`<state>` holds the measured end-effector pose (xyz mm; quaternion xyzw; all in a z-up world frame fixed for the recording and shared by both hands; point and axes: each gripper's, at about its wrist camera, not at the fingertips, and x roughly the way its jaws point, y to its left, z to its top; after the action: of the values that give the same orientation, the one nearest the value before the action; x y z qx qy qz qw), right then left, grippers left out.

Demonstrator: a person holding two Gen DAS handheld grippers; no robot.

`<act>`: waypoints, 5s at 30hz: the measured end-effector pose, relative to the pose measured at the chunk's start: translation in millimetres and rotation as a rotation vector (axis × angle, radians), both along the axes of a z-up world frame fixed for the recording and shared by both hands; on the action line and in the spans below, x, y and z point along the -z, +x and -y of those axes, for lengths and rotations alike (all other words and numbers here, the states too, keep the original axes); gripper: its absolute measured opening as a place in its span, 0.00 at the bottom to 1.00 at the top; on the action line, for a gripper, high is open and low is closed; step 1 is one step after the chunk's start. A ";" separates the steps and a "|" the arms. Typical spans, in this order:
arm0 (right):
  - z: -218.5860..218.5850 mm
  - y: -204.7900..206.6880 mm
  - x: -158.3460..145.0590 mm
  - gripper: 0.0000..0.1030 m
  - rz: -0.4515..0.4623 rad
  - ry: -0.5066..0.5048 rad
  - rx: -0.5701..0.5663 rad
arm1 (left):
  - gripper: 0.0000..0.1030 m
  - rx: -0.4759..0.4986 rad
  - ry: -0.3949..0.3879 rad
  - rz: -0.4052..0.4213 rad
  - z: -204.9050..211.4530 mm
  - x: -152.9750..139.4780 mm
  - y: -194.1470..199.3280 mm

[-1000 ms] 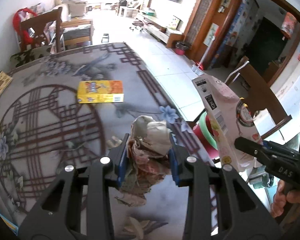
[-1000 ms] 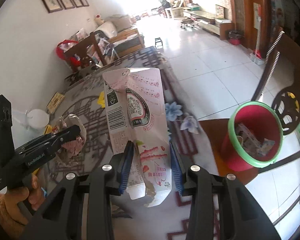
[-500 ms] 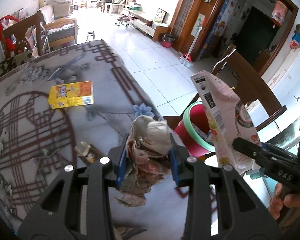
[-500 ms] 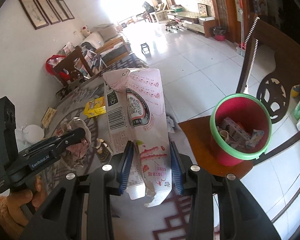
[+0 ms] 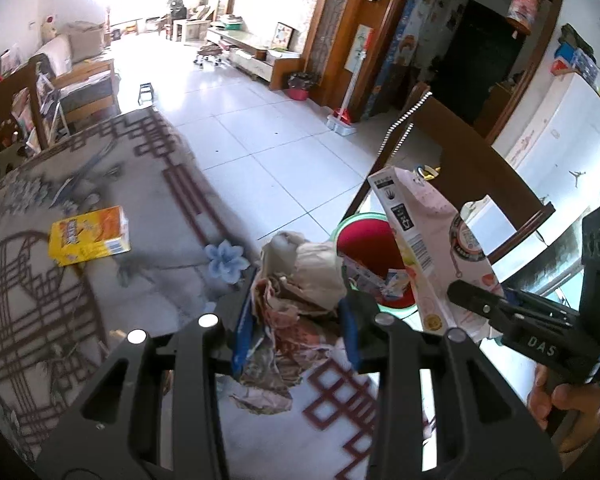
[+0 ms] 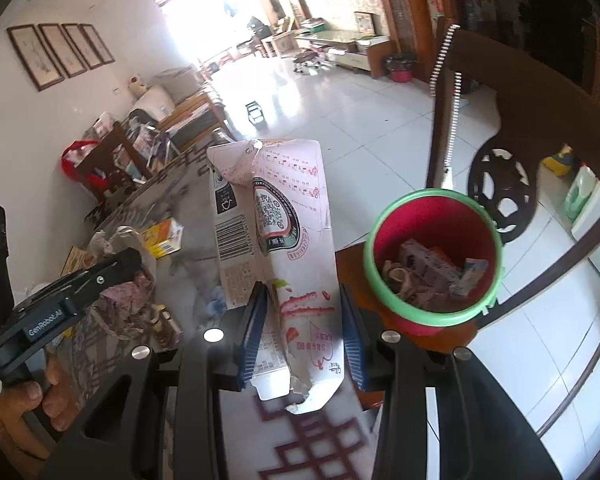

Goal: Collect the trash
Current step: 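Carry the crumpled paper and milk carton to the red bucket and release both, then grasp the brown cigarette pack with the right tool while the left tool grasps the yellow juice box, then carry the juice box and cigarette pack to the red bucket and release both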

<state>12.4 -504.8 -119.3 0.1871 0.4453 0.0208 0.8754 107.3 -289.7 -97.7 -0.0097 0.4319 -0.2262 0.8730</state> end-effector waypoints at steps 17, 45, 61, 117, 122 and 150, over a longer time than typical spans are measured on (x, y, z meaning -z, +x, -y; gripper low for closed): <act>131.1 43.5 38.1 0.18 -0.052 -0.099 0.190 | 0.34 0.292 -0.071 -0.073 167.9 40.3 65.1; 5.0 46.3 43.0 0.62 -0.082 -0.097 -0.174 | 0.78 0.084 -0.175 -0.060 56.4 19.9 67.5; -287.9 107.5 111.7 0.64 -0.220 -0.182 -0.815 | 0.79 -0.470 -0.156 -0.010 -244.8 -3.4 33.2; -235.2 97.2 37.2 0.41 -0.097 -0.042 -0.536 | 0.34 -0.312 0.183 0.023 -205.0 29.4 84.1; -228.5 80.5 10.7 0.41 -0.030 -0.054 -0.516 | 0.34 -0.376 0.160 0.055 -197.9 2.1 37.9; -76.3 44.5 -18.3 0.41 0.055 -0.042 -0.222 | 0.34 -0.154 0.168 0.086 -44.9 -17.5 -3.9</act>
<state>56.9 -428.5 -101.1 0.1173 0.4394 0.1134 0.8834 103.3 -244.8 -80.3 0.0401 0.4093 -0.1217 0.9034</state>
